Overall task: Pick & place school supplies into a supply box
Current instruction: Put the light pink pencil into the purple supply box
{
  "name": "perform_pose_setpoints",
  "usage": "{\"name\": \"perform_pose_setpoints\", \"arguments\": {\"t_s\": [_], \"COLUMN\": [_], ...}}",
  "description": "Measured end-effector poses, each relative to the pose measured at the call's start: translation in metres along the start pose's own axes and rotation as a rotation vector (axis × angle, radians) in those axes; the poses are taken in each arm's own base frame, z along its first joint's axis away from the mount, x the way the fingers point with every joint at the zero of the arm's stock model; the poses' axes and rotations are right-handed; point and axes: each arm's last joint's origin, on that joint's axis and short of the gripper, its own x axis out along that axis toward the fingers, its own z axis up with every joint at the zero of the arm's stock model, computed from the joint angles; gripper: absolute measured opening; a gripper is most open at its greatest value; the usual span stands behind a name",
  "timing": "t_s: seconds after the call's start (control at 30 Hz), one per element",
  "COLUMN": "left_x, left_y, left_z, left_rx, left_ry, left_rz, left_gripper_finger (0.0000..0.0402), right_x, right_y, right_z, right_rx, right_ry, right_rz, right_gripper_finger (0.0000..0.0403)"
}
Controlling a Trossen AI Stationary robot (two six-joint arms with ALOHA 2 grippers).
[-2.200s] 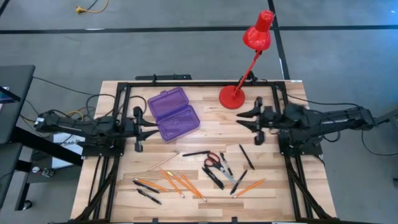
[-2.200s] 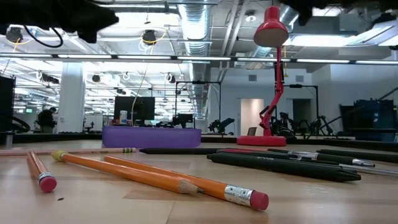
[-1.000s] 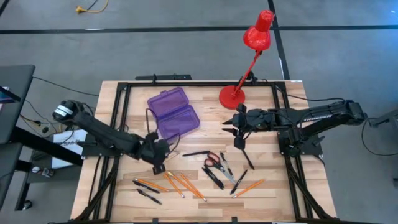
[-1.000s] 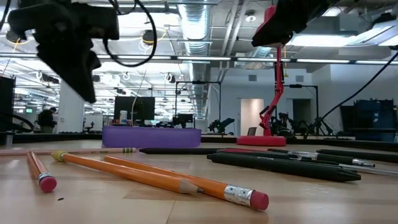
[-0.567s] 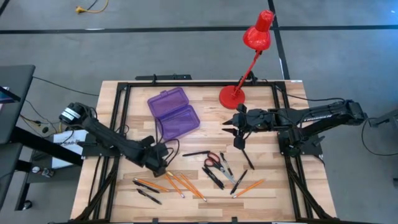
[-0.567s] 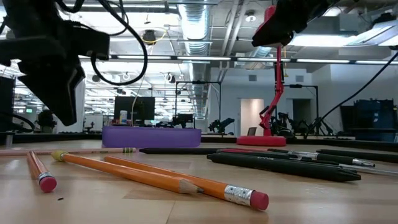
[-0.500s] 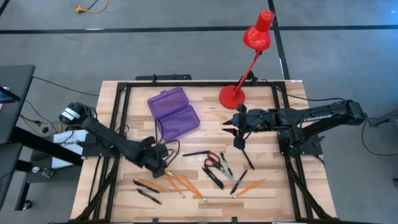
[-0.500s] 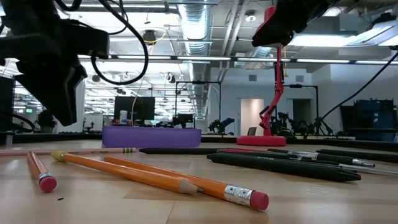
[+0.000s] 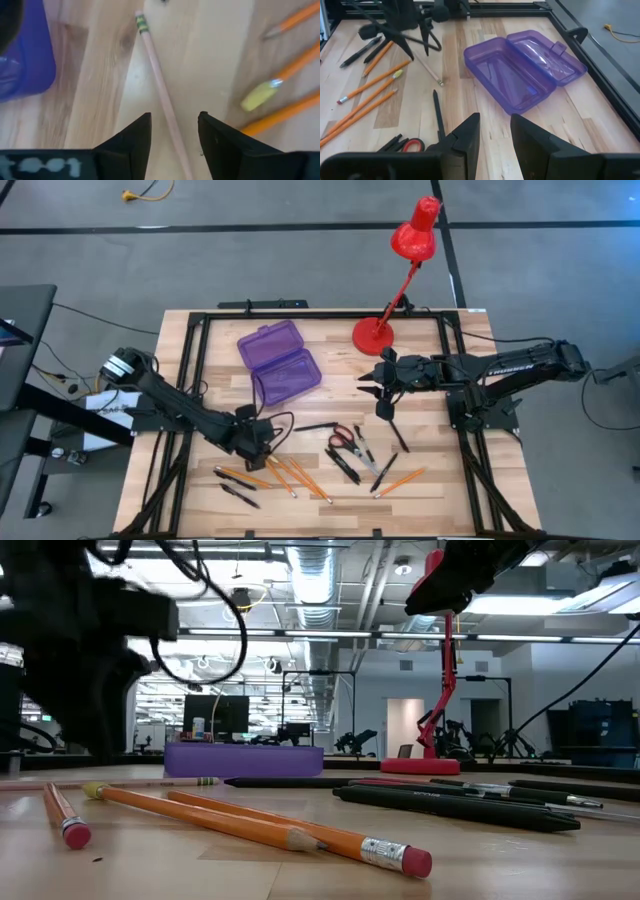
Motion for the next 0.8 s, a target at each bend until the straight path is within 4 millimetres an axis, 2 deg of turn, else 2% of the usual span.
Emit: {"name": "perform_pose_setpoints", "arguments": {"t_s": [0.23,0.57,0.67,0.8], "left_x": [0.022,0.026,0.027,0.028], "left_y": [-0.002,0.007,0.010,0.012], "left_z": [-0.002,0.002,0.003,0.003], "left_rx": [-0.001,-0.069,-0.083,-0.085], "left_ry": [0.069,0.140,0.160,0.179], "left_rz": [0.057,0.030,0.020,0.027], "left_gripper_finger": [0.0138,0.0129,0.0105,0.0045], "right_x": [0.000,0.000,0.000,0.000], "right_y": [0.000,0.000,0.000,0.000], "right_z": [0.000,0.000,0.000,0.000], "right_rx": [0.000,0.000,0.000,0.001], "right_ry": [0.001,0.000,0.000,0.000], "right_rz": [0.000,0.000,0.000,0.000], "right_gripper_finger": [0.0106,0.0106,0.0106,0.0106]}}
